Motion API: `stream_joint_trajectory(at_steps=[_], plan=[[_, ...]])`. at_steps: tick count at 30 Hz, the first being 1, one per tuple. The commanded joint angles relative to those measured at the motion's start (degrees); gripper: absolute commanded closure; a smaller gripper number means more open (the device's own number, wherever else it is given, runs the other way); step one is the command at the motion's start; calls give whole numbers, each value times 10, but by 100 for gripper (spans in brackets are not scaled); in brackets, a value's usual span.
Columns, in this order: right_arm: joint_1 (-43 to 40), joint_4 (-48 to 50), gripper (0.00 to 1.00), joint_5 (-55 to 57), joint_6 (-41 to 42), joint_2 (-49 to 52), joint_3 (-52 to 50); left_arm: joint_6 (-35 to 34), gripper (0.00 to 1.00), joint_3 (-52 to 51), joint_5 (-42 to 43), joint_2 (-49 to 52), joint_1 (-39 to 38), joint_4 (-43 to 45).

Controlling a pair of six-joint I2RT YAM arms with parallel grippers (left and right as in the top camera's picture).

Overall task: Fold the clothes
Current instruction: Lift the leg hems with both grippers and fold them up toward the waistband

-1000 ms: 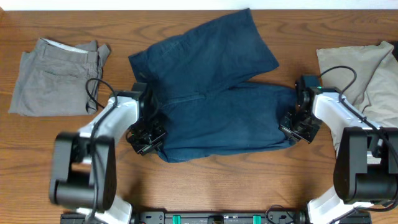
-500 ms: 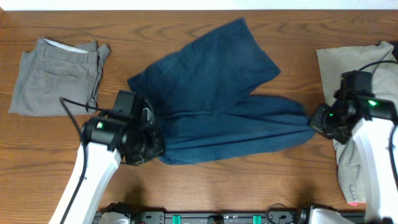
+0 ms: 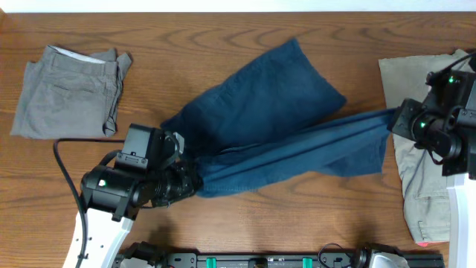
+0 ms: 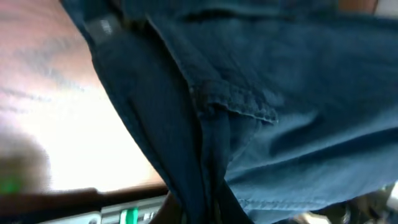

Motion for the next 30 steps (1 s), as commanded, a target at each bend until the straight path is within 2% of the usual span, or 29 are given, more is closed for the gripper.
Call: stream_joint_trajectory(at_steps=[1,6,12,15,19,21,26,28,29,30], plan=[[2,27,99,-23,-41,33,10,-77,94,7,-95,16,5,17],[38,132,99,-50,-48,81,10,-158,94,7,-153,53,20,65],[87,281,99,-50,-41,145,16,-262,93,6,-189,111,72,142],[110,358,99,-49,-39,182,19,-288,86,6,-187,141,105,188],[137,435,99,-49,-39,235,19,-293,83,6,-183,179,125,238],[150,479,99,-49,-39,266,19,-293,78,6,-183,203,127,264],[176,593,99,-48,-39,339,19,-293,77,6,-189,254,128,339],[185,644,99,-47,-39,373,19,-292,68,6,-191,275,129,391],[188,663,86,-46,-39,386,19,-288,59,6,-191,285,129,422],[190,685,31,-46,-33,403,19,-279,50,6,-191,297,130,455]])
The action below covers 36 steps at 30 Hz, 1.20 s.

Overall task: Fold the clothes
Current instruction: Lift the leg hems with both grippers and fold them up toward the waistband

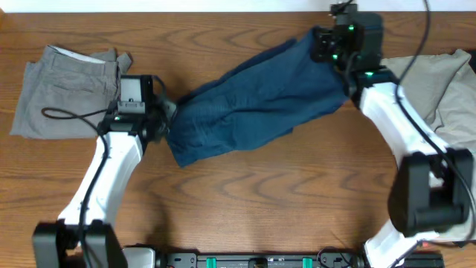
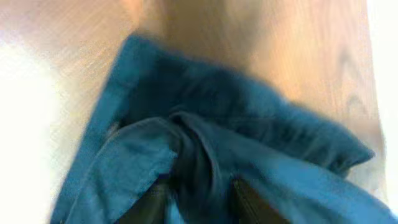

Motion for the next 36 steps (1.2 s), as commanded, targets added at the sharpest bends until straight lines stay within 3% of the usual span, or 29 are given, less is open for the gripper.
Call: stream_joint_trajectory(at_steps=[1,4,13,15,19,22,27,32,36], plan=[[12,33,1,8,8,39,12,15,46,6,-13,30,6,60],[10,1,1,8,12,46,12,19,39,6,5,35,24,63],[12,-218,1,4,-28,46,12,54,39,6,11,35,49,-90],[12,-256,7,6,-43,47,9,87,39,5,11,35,46,-104],[12,-278,25,13,-51,55,-12,127,39,-5,11,38,44,-107],[12,-269,23,17,-51,75,-30,138,39,-12,15,44,44,-110],[11,-252,20,19,-51,123,-46,151,28,-16,32,63,44,-116],[11,-302,28,90,-27,134,-46,220,26,-16,122,95,44,-88],[10,-399,30,207,47,127,-46,246,26,-16,159,130,37,-85]])
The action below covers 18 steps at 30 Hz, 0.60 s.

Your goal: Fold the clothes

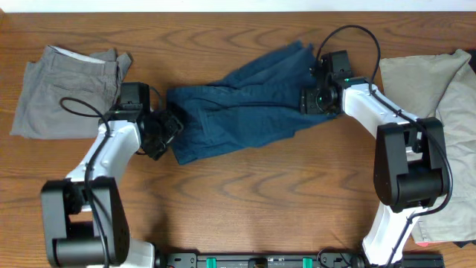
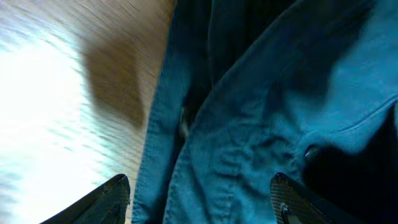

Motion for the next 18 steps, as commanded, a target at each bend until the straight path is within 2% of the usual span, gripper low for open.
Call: stream_joint_trajectory(at_steps=[1,4,6,7,12,16,18], plan=[[-5,-79,32,132,83,22,-28,52,27,-6,60,34,-11,1],[-12,-163,36,171,127,19,-28,56,30,-6,67,62,-29,0],[-17,-201,36,186,153,19,-28,70,40,-6,85,74,-43,-3],[-19,-211,34,189,158,19,-28,80,48,-6,98,78,-50,-7],[-22,-228,28,191,158,8,-28,126,71,-6,108,82,-99,-69],[-22,-221,22,189,157,-31,-19,133,92,-6,52,82,-113,-169],[-22,-205,18,165,128,-57,-7,133,94,-6,15,82,-113,-209]])
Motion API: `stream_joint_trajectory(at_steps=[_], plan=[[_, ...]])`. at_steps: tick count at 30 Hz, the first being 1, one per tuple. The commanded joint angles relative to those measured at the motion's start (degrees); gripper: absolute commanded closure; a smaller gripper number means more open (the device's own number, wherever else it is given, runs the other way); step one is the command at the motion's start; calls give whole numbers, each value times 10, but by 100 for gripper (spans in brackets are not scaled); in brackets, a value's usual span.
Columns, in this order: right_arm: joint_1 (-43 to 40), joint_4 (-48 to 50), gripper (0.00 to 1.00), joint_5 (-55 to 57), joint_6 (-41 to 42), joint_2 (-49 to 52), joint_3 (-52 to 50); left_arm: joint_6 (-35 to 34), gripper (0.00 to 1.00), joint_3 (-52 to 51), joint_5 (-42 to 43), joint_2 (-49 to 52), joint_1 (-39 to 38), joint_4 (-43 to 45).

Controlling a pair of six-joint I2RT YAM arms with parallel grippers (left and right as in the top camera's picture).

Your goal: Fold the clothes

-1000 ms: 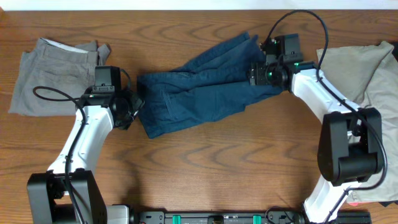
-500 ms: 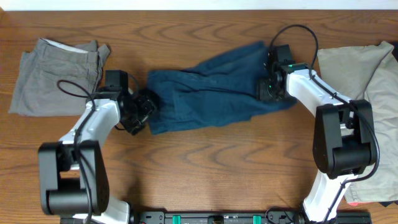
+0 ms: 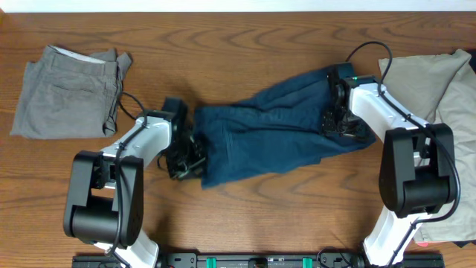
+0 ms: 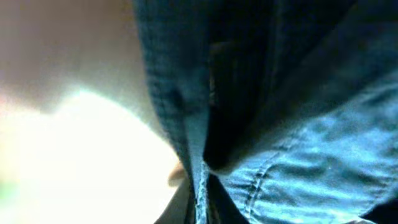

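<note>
Dark blue trousers (image 3: 275, 138) lie folded lengthwise across the middle of the wooden table (image 3: 260, 216), slanting up to the right. My left gripper (image 3: 187, 155) sits at their left end. In the left wrist view a seamed edge of the blue trousers (image 4: 298, 155) runs down into the left gripper (image 4: 200, 208), which is shut on it. My right gripper (image 3: 336, 123) is at the right end, where the cloth bunches around its fingers, and it looks shut on the fabric.
Folded grey trousers (image 3: 67, 89) lie at the back left. A heap of beige clothes (image 3: 431, 89) covers the right edge, close behind the right arm. Bare wood stretches along the front of the table.
The left gripper was open beside the trousers' left end and is now shut on their edge. Both grippers and the trousers now lie further right and nearer the front.
First the trousers were spread, one leg stretched between my grippers at front left and far right. Then both grippers held it further back, the leg laid over the other. Later the left gripper stood open at the left end. Now both grip the ends.
</note>
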Motion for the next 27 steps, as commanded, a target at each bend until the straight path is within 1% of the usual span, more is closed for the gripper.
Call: stream_joint_trajectory(at_steps=[1,3,5,7,8,10,12,14,16,18,20,22,24,27], plan=[[-6,29,18,-25,-51,-41,6,17,94,-5,-74,9,3,-41],[-4,58,19,-121,-115,-66,17,17,94,-5,-90,9,3,-50],[0,75,22,-219,-155,-88,22,16,91,-5,-93,9,3,-44],[8,81,24,-293,-167,-104,23,16,83,-5,-92,9,3,-32],[14,81,25,-317,-167,-110,23,12,77,-5,-92,9,3,-26],[28,78,30,-342,-166,-111,23,7,74,-5,-92,9,3,-17],[47,69,43,-343,-167,-106,21,7,74,-5,-92,9,3,-14],[62,54,62,-334,-167,-96,21,8,74,-5,-93,9,3,-13],[75,37,70,-335,-167,-82,21,8,73,-5,-93,9,3,-14],[87,24,71,-334,-176,-64,21,8,73,-5,-93,9,3,-13],[95,25,64,-324,-183,-49,20,8,73,-5,-93,9,3,-13],[101,42,63,-299,-184,-34,20,8,73,-5,-93,9,3,-13],[102,78,66,-275,-184,-19,20,8,73,-5,-93,9,3,-13],[102,176,71,-240,-168,1,20,8,73,-5,-93,9,3,-13]])
